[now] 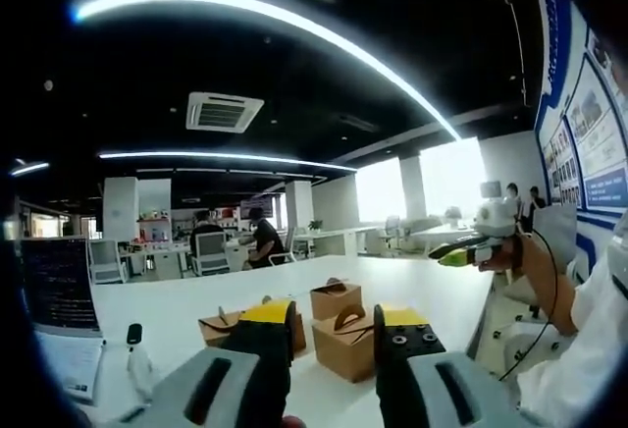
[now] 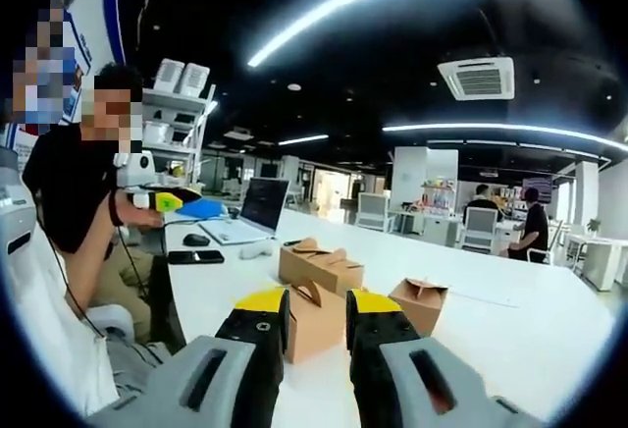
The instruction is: Pick up one paper box from the group, open the paper box, and remove the item inside
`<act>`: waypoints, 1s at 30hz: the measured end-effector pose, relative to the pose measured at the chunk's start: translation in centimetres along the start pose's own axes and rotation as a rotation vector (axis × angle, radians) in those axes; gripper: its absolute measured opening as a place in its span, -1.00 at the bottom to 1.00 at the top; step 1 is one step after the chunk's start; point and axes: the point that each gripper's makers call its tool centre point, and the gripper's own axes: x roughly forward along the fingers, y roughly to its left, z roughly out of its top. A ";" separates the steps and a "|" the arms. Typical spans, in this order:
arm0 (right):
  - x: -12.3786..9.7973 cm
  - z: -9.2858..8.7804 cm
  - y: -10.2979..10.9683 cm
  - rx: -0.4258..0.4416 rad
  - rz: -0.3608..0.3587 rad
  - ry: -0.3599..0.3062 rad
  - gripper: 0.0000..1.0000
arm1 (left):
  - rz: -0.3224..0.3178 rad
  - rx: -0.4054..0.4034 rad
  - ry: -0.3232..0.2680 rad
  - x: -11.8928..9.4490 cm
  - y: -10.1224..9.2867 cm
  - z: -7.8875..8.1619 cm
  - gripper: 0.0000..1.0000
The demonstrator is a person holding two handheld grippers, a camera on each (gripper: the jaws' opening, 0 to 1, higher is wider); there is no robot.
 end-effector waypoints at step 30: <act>0.1 -0.3 0.1 -0.014 0.000 0.018 -0.51 | -0.004 0.002 0.001 0.0 0.0 0.0 -0.33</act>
